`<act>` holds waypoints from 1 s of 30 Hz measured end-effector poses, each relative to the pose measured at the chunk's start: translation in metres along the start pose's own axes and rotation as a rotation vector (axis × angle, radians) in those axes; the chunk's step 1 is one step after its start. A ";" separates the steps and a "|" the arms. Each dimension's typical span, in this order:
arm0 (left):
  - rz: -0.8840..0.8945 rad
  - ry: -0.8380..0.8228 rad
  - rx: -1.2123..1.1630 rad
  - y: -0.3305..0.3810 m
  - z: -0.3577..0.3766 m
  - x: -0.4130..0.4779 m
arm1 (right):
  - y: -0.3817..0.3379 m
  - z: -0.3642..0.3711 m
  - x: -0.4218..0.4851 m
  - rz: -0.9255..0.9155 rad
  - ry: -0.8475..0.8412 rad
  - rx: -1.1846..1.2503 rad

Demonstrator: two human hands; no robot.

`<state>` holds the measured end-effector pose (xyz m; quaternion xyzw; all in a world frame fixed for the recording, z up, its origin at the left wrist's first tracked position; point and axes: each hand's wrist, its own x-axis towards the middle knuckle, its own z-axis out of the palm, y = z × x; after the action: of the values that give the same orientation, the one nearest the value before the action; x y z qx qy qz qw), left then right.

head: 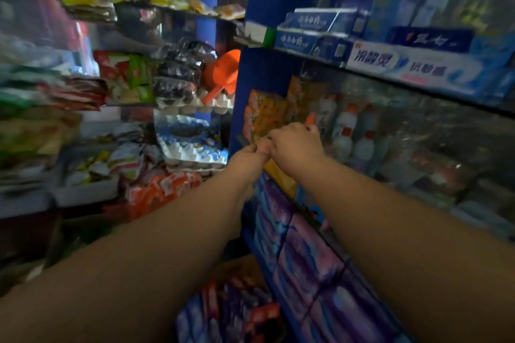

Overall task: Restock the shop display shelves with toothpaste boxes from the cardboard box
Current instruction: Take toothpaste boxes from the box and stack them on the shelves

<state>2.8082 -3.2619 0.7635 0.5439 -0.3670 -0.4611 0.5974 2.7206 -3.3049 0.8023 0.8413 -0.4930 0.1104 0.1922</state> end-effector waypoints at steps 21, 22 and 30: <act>-0.745 0.207 0.174 -0.321 -0.135 -0.021 | -0.099 0.300 -0.148 0.251 -0.790 0.539; -0.794 0.187 0.205 -0.332 -0.130 -0.022 | -0.092 0.317 -0.156 0.313 -0.820 0.533; -0.991 0.169 -0.017 -0.381 -0.070 -0.011 | -0.064 0.399 -0.186 0.716 -1.066 0.645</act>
<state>2.8129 -3.2235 0.3776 0.6833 -0.0110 -0.6468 0.3387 2.6839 -3.3026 0.3593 0.5824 -0.7082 -0.1188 -0.3810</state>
